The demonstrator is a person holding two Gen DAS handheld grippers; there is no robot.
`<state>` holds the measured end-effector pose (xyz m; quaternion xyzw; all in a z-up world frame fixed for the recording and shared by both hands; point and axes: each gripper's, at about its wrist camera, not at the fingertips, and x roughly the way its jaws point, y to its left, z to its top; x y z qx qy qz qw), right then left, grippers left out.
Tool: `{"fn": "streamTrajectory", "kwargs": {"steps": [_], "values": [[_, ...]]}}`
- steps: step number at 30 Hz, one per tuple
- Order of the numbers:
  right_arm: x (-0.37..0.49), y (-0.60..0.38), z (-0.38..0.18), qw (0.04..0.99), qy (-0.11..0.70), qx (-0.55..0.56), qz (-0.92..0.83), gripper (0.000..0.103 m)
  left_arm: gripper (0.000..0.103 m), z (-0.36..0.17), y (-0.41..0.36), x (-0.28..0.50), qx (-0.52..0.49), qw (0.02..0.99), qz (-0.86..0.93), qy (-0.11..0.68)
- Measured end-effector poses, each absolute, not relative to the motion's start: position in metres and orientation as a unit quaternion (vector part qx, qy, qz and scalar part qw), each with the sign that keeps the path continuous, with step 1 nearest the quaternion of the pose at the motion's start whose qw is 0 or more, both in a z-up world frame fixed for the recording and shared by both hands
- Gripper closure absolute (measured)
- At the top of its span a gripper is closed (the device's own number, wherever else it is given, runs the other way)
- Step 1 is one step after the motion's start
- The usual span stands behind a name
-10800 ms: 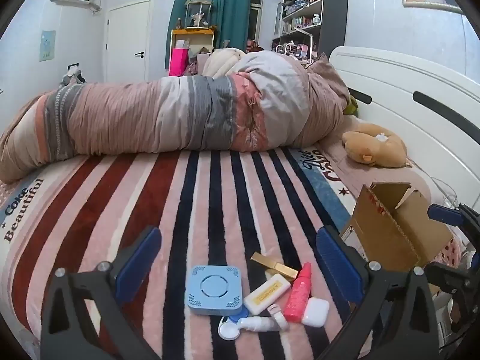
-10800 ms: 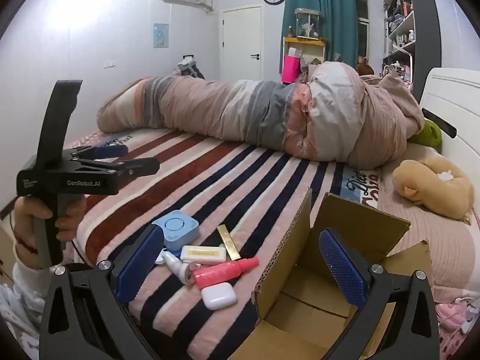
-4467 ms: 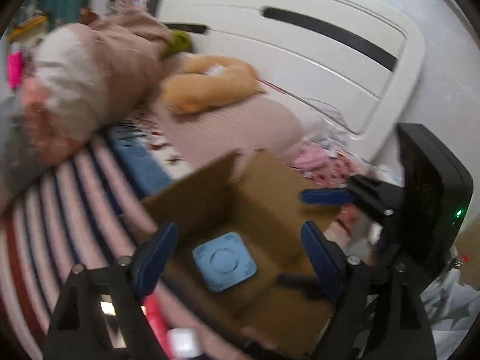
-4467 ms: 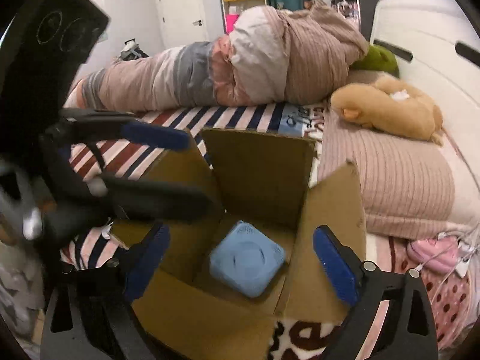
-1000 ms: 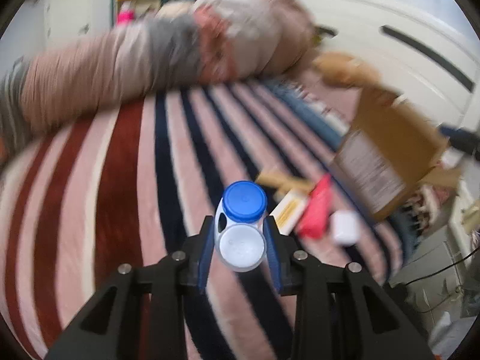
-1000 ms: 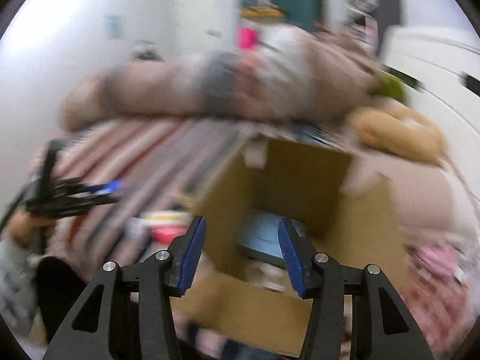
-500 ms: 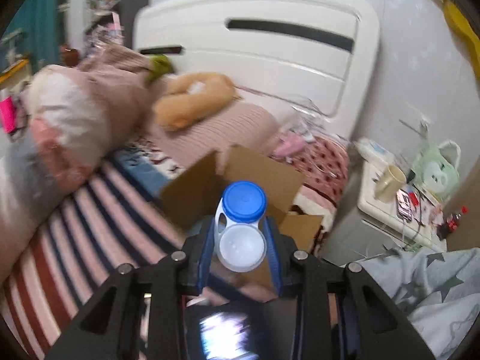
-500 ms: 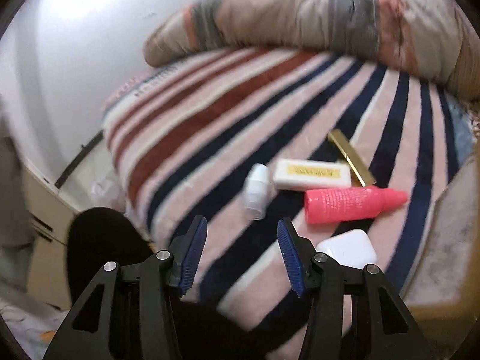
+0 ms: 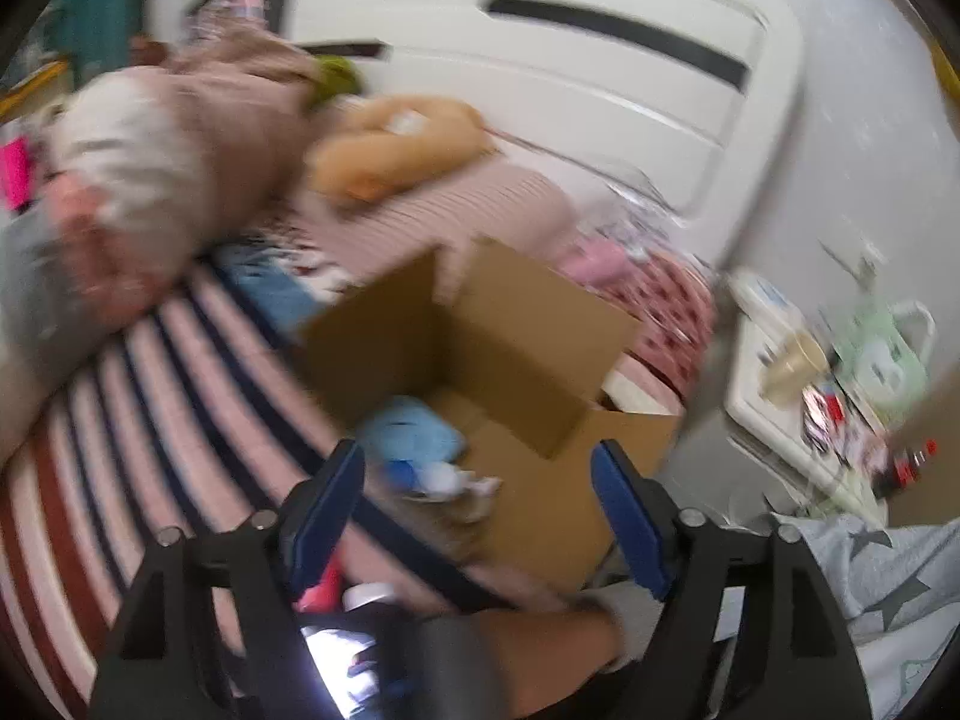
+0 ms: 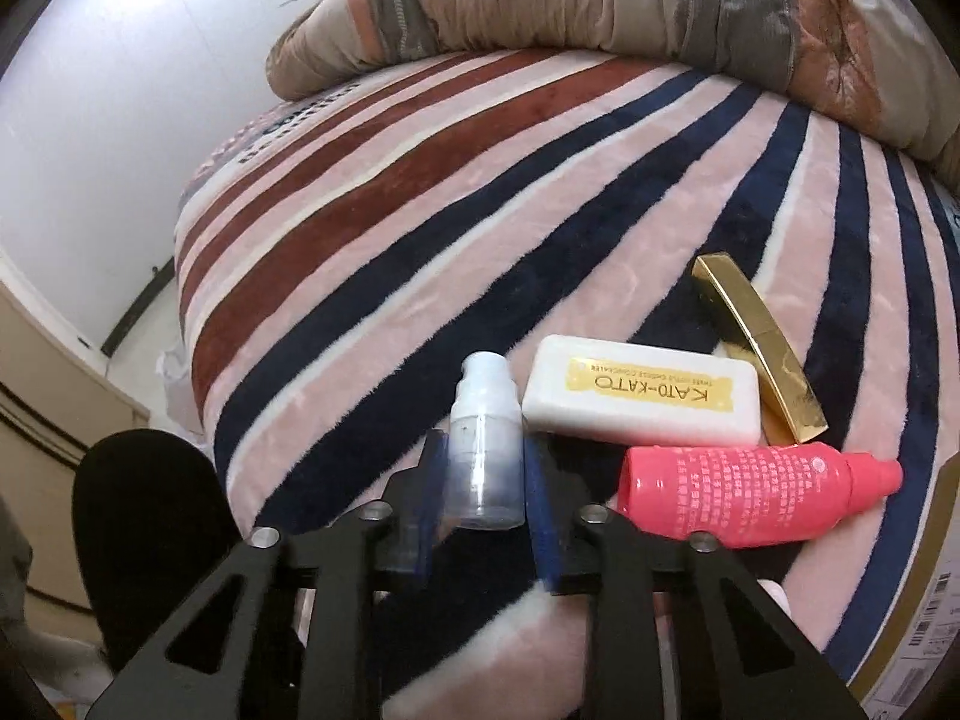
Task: Organize rigid objects
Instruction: 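Grasp the clear dropper bottle with the right tool while the left grasps the white soap bar, then drop the soap bar into the box with the left tool while the right releases the dropper bottle there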
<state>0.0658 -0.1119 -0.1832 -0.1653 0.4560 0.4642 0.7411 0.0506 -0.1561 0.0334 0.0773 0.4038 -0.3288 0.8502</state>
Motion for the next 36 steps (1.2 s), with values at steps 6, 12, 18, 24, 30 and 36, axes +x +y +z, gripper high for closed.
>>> {"fn": "streamTrajectory", "kwargs": {"steps": [6, 12, 18, 24, 30, 36], "values": [[0.051, -0.123, -0.176, 0.760, 0.439, -0.193, 0.440, 0.083, 0.027, 0.026, -0.060, 0.032, 0.042, 0.898, -0.216, 0.382], [0.025, -0.150, -0.156, 0.778, 0.418, -0.195, 0.427, 0.083, 0.027, -0.028, -0.003, 0.025, 0.013, 0.901, -0.147, 0.407], [-0.017, -0.178, -0.097, 0.819, 0.355, -0.217, 0.395, 0.083, 0.027, -0.084, 0.004, 0.029, 0.009, 0.888, -0.148, 0.435], [-0.026, -0.225, -0.026, 0.870, 0.294, -0.187, 0.349, 0.083, 0.037, -0.143, -0.016, 0.053, 0.083, 0.861, -0.161, 0.475], [0.000, -0.291, 0.002, 0.910, 0.286, -0.151, 0.260, 0.083, 0.061, -0.177, -0.026, 0.075, 0.076, 0.851, -0.197, 0.481], [0.024, -0.333, -0.006, 0.915, 0.314, -0.111, 0.228, 0.083, 0.071, -0.177, -0.049, 0.072, 0.104, 0.840, -0.229, 0.481]]}}
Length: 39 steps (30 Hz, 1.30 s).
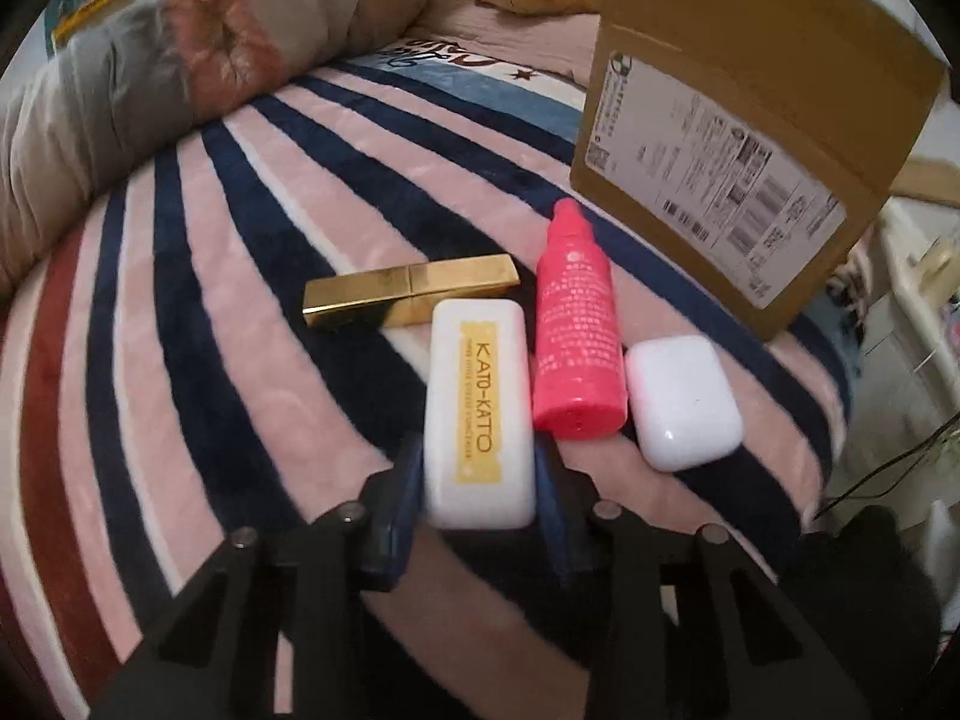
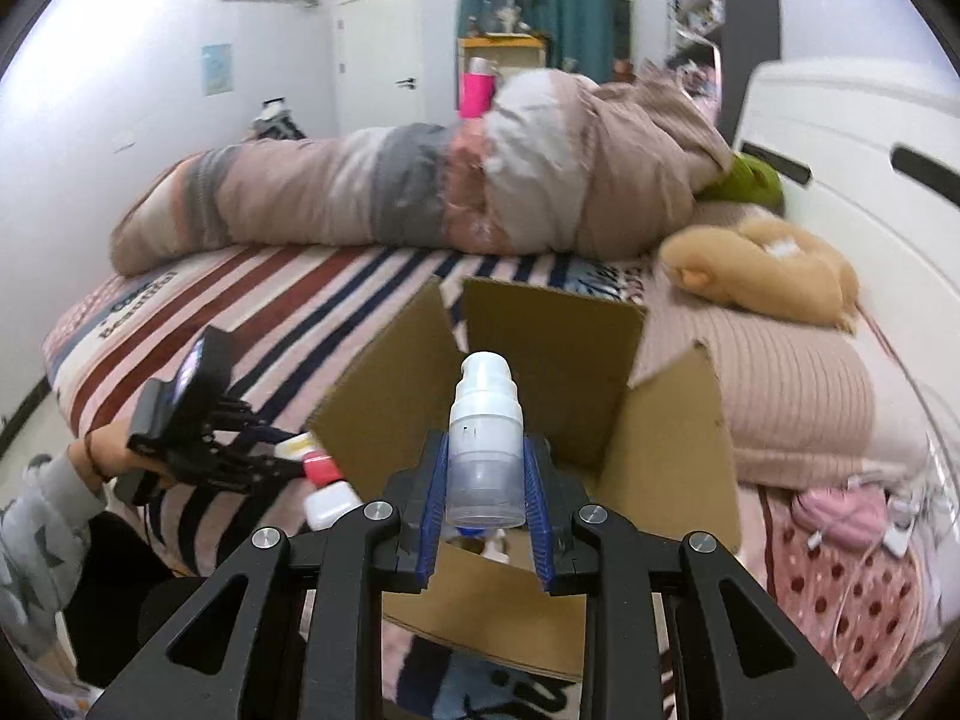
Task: Organize rigid objects
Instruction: 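Drop the soap bar into the box with the left tool while the right releases the dropper bottle there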
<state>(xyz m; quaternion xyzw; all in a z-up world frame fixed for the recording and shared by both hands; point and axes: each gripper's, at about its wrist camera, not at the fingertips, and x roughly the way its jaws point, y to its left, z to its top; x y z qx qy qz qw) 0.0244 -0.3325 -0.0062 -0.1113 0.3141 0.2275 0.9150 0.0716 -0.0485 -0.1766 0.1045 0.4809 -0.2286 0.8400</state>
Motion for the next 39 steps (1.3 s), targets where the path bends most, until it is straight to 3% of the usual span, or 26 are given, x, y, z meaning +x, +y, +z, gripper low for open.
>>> {"fn": "streamTrajectory", "kwargs": {"steps": [4, 10, 16, 19, 25, 35, 36, 39], "values": [[0.032, -0.335, -0.015, 0.910, 0.333, -0.105, 0.224, 0.083, 0.068, -0.180, -0.046, 0.082, 0.055, 0.852, -0.207, 0.478], [0.042, -0.337, -0.020, 0.907, 0.353, -0.114, 0.199, 0.083, 0.071, -0.172, -0.048, 0.078, 0.059, 0.859, -0.187, 0.473], [0.055, -0.340, -0.026, 0.905, 0.371, -0.104, 0.182, 0.083, 0.071, -0.106, -0.040, 0.049, 0.071, 0.882, -0.170, 0.433], [0.058, -0.344, -0.025, 0.907, 0.368, -0.096, 0.180, 0.074, 0.071, -0.055, -0.053, 0.035, 0.058, 0.895, -0.191, 0.399], [0.051, -0.354, -0.018, 0.911, 0.355, -0.087, 0.193, 0.071, 0.071, 0.015, -0.129, 0.040, 0.058, 0.885, -0.287, 0.362], [0.043, -0.370, -0.018, 0.912, 0.348, -0.091, 0.199, 0.069, 0.071, -0.021, -0.220, 0.081, 0.119, 0.845, -0.317, 0.414], [0.043, -0.371, -0.019, 0.911, 0.349, -0.092, 0.200, 0.069, 0.067, -0.024, -0.222, 0.079, 0.121, 0.845, -0.317, 0.413], [0.043, -0.372, -0.019, 0.910, 0.351, -0.093, 0.200, 0.067, 0.035, -0.020, -0.217, 0.078, 0.111, 0.851, -0.320, 0.402]]}}
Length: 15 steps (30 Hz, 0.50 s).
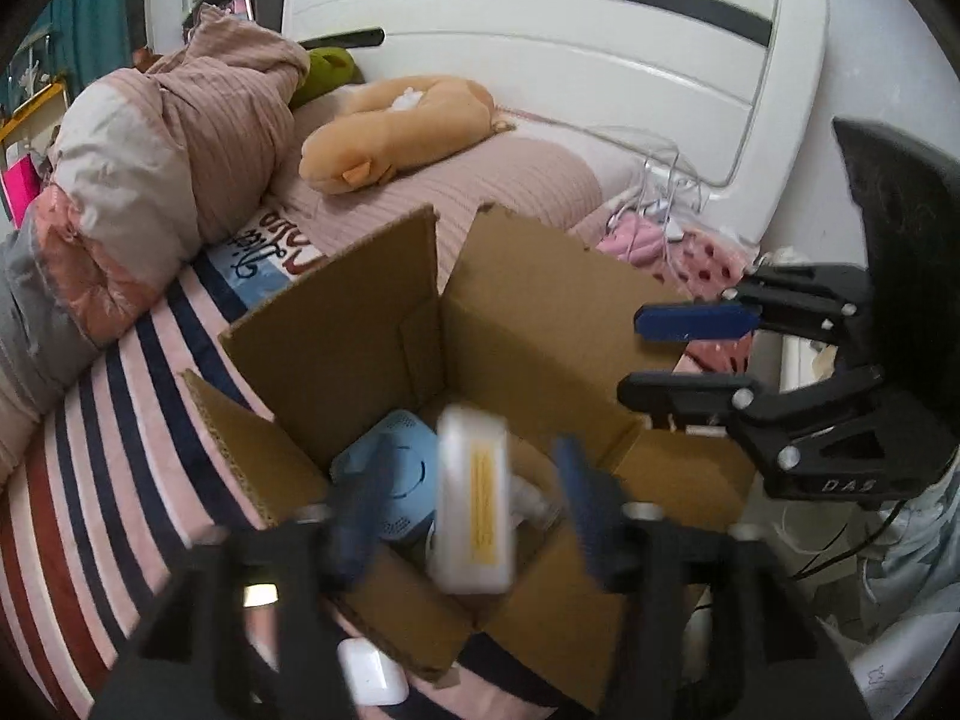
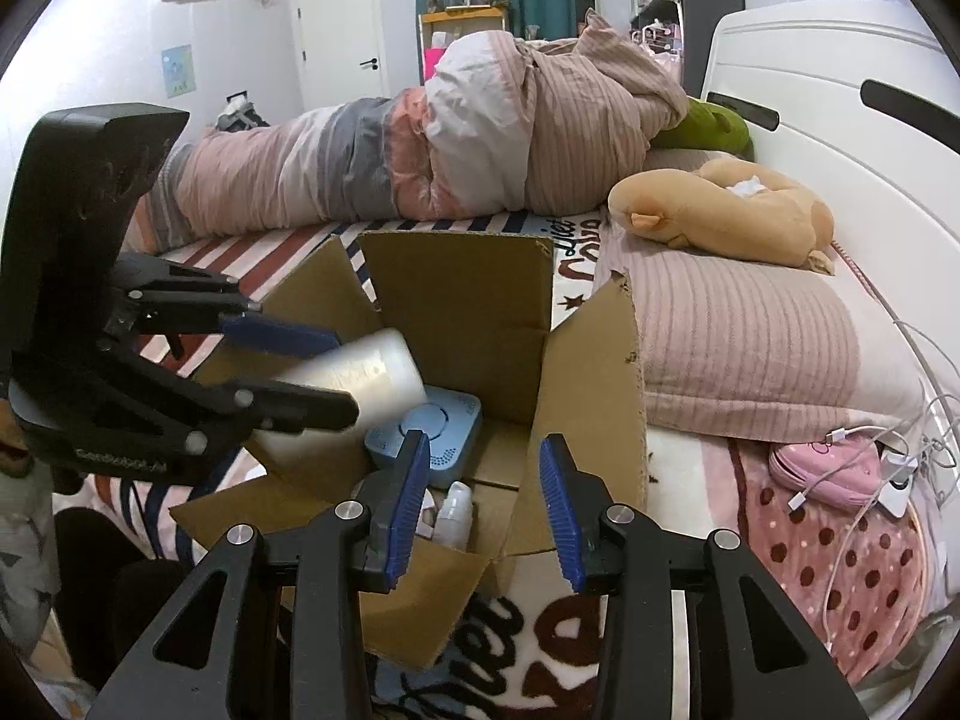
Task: Organize rigid objects
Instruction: 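Drop the soap bar into the box with the left tool while the right releases the dropper bottle there, then grasp the gold tube with the left tool while the right grasps the white earbud case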
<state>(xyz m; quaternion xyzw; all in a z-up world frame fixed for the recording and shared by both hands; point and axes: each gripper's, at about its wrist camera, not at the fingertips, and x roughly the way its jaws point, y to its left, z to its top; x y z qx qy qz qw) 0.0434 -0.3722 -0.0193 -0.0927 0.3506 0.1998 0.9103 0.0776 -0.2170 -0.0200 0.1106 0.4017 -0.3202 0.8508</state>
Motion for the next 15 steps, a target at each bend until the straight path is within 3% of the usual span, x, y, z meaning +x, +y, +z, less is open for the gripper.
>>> {"fn": "streamTrajectory", "kwargs": {"steps": [3, 10, 15], "values": [[0.043, -0.371, -0.018, 0.911, 0.347, -0.089, 0.203, 0.057, 0.032, -0.007, -0.205, 0.074, 0.099, 0.861, -0.313, 0.388], [0.016, -0.341, 0.000, 0.910, 0.297, -0.091, 0.272, 0.057, 0.031, 0.019, -0.126, 0.047, 0.076, 0.900, -0.243, 0.355], [-0.020, -0.283, 0.011, 0.882, 0.259, -0.105, 0.379, 0.057, 0.030, -0.001, -0.053, 0.037, 0.060, 0.914, -0.173, 0.361]]}}
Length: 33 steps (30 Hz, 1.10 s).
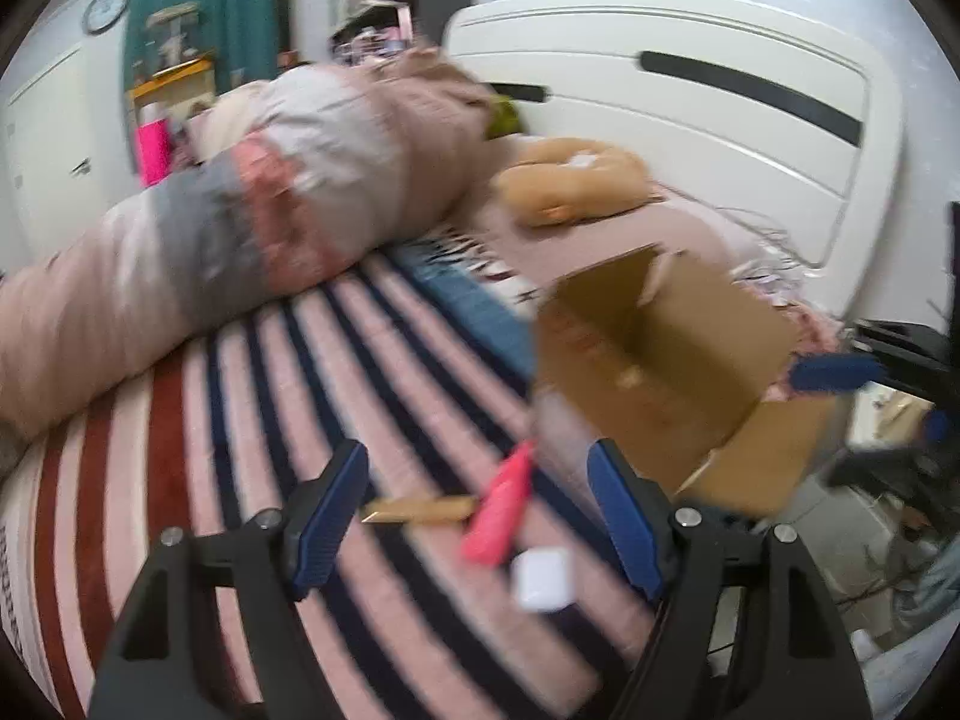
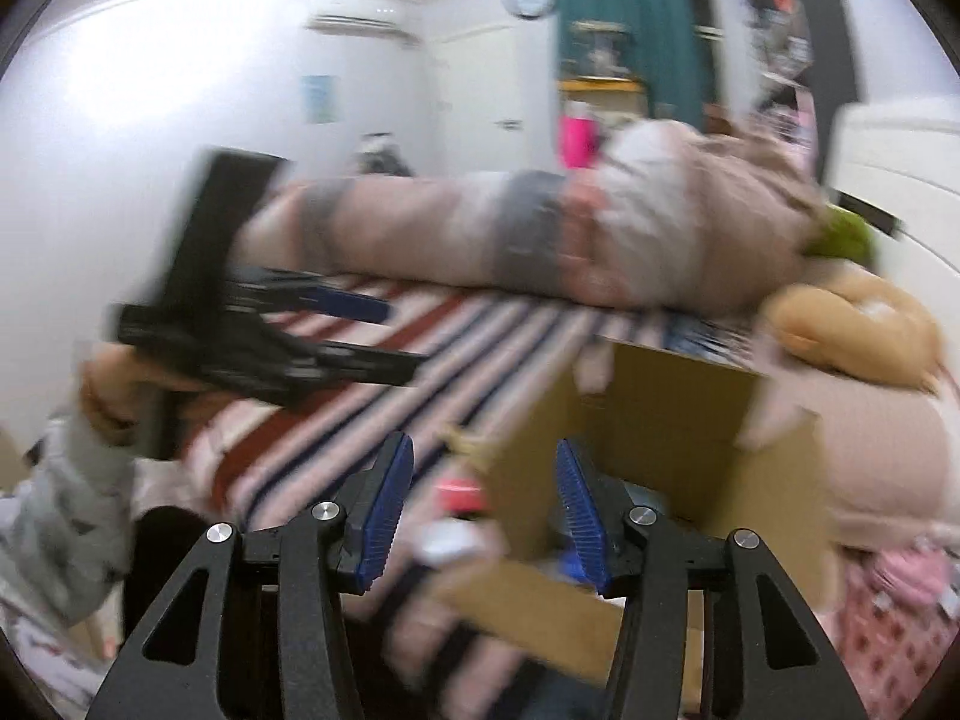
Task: Organize rigid objects
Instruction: 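Grasp the gold tube with the left tool while the right grasps the white earbud case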
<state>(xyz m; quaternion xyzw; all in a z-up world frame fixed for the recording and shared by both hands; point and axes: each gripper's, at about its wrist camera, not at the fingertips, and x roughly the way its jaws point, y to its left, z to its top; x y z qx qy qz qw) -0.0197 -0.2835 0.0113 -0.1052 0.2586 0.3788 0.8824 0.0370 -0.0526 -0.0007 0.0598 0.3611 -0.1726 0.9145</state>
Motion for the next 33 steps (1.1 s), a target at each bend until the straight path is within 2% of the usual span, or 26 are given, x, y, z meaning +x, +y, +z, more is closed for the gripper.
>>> {"fn": "streamTrajectory", "kwargs": {"steps": [7, 13, 17, 23, 25, 33], "values": [[-0.034, -0.198, -0.042, 0.828, 0.322, -0.123, 0.443, 0.057, 0.030, -0.073, -0.006, 0.054, 0.028, 0.899, -0.150, 0.411], [-0.005, -0.181, -0.116, 0.831, 0.415, -0.128, 0.347, 0.057, 0.030, -0.127, -0.003, 0.095, 0.026, 0.878, -0.156, 0.451], [0.016, -0.184, -0.157, 0.840, 0.448, -0.131, 0.278, 0.057, 0.030, -0.150, -0.013, 0.122, 0.020, 0.866, -0.185, 0.464], [0.037, -0.183, -0.177, 0.850, 0.449, -0.116, 0.250, 0.056, 0.030, -0.167, -0.033, 0.147, 0.005, 0.855, -0.197, 0.480], [0.045, -0.183, -0.175, 0.854, 0.442, -0.112, 0.249, 0.056, 0.021, -0.171, -0.041, 0.149, 0.001, 0.853, -0.204, 0.480], [0.058, -0.179, -0.179, 0.857, 0.435, -0.108, 0.256, 0.054, 0.021, -0.169, -0.046, 0.151, 0.020, 0.865, -0.216, 0.452]]}}
